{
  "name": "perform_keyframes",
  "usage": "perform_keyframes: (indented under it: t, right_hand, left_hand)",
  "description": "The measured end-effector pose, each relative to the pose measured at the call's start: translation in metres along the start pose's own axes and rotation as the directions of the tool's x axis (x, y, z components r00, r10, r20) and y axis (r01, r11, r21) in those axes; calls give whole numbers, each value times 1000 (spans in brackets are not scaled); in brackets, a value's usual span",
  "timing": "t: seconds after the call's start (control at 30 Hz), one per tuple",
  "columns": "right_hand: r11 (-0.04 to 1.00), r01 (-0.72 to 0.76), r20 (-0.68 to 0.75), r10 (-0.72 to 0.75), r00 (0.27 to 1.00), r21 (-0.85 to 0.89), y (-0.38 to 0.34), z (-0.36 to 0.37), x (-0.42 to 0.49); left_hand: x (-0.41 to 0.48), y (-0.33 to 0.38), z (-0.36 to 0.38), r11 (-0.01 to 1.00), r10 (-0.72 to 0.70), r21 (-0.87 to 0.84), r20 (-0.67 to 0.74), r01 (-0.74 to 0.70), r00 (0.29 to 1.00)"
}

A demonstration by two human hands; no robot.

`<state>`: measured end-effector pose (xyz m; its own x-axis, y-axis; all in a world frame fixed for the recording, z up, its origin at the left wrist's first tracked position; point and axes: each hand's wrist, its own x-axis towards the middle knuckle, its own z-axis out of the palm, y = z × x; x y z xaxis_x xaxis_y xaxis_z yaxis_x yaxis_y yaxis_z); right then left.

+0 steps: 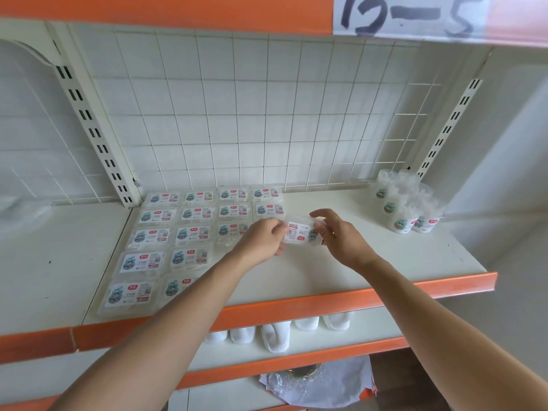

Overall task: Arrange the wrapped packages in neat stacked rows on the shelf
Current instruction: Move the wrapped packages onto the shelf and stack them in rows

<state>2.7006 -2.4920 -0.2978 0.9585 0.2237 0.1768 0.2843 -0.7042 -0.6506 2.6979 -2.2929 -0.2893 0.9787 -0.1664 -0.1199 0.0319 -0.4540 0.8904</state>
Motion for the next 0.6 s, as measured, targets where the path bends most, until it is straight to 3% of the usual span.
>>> perform_keyframes:
  t: [0.3,0.47,0.6]
  right_hand:
    - [999,-29,-5,29,1000,18,-3,-3,6]
    - [1000,-7,-6,7,1000,8,-3,-4,11]
    - [997,-43,75,39,996,59,-8,-4,13]
  left_hand:
    - [1,1,2,995,-91,-36,45,92,995]
    - [-1,5,-3,997,-75,-24,4,75,997]
    - [-1,5,-2,999,-34,-2,-42,34,999]
